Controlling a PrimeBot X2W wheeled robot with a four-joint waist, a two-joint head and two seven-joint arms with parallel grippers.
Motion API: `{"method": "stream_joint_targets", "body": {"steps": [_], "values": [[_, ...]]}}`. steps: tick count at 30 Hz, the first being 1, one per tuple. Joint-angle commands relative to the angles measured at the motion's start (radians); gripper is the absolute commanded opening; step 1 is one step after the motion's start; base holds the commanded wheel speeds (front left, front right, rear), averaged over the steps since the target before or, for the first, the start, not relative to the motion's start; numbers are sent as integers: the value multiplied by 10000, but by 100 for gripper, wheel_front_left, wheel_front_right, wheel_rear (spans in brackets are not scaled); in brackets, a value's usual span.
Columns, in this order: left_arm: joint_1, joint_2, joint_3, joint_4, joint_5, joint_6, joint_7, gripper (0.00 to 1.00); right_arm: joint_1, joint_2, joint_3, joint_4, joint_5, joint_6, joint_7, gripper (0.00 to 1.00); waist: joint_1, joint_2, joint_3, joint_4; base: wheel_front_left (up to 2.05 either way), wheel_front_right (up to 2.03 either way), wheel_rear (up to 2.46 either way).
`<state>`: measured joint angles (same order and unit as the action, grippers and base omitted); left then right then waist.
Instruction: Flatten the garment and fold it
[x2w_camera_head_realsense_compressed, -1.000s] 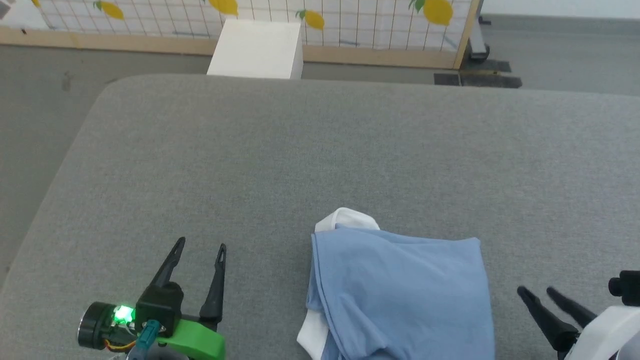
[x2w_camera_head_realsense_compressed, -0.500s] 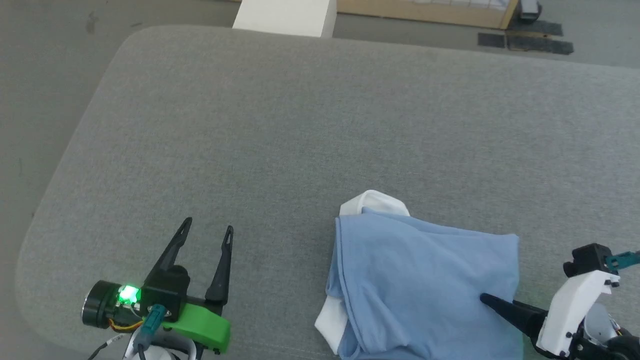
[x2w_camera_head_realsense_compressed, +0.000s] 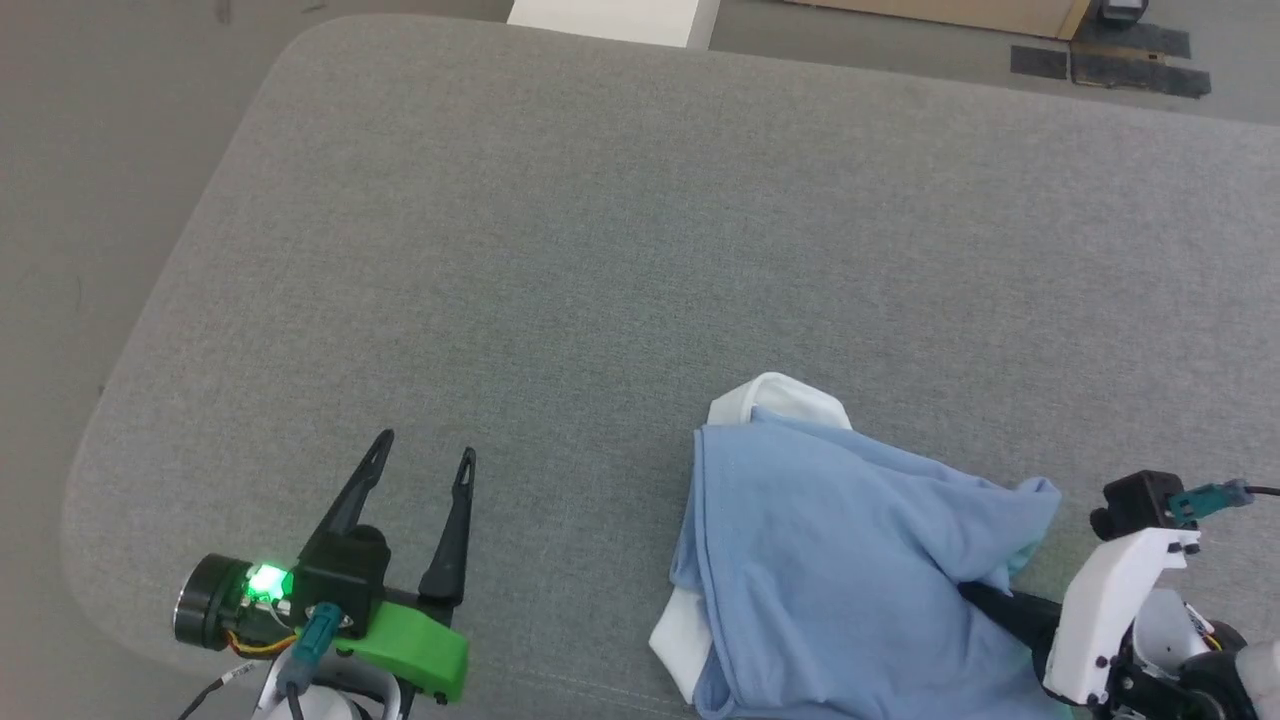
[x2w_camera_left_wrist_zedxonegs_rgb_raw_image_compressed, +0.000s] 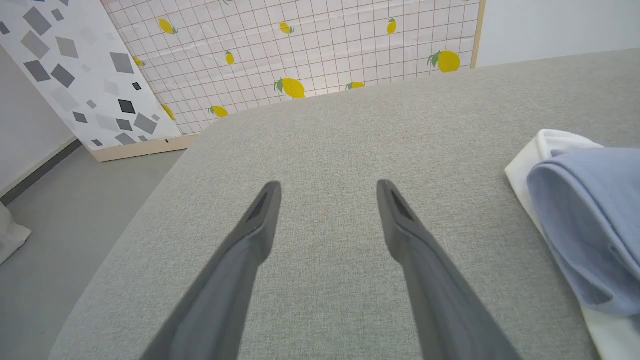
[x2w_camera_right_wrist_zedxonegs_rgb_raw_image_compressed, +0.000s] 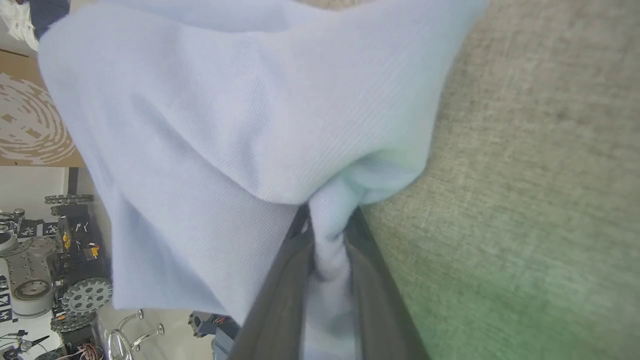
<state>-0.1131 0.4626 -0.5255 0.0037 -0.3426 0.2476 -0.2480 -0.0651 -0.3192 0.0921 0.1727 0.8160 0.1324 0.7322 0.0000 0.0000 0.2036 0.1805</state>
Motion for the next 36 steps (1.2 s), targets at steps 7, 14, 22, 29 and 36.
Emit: {"method": "stream_joint_targets", "body": {"steps": [7,14,22,29,36], "values": [[-121,-112,-13,95,-86,-3,-26,100,-791,-1197,1127,-721,-1250,-17,-857,0,0,0,-508,-687,0,0,0],[-74,-275,-131,-102,-225,-73,-39,100,-2666,-3551,3344,-1801,-2854,-17,-1080,0,0,0,-286,-2265,0,0,0],[-281,-364,-196,-533,-202,-139,-61,100,-5148,-5364,4941,-1286,-3590,-17,-1584,0,0,0,831,-4127,0,0,0],[-794,-246,-362,-1051,50,-290,116,100,-5997,-6010,4417,1089,-3971,-17,-2769,0,0,0,2010,-4606,0,0,0],[-1121,-102,-537,-1663,316,-368,322,100,-6177,-6088,2740,3905,-4589,-17,-4133,0,0,0,2826,-4243,0,0,0]]}}
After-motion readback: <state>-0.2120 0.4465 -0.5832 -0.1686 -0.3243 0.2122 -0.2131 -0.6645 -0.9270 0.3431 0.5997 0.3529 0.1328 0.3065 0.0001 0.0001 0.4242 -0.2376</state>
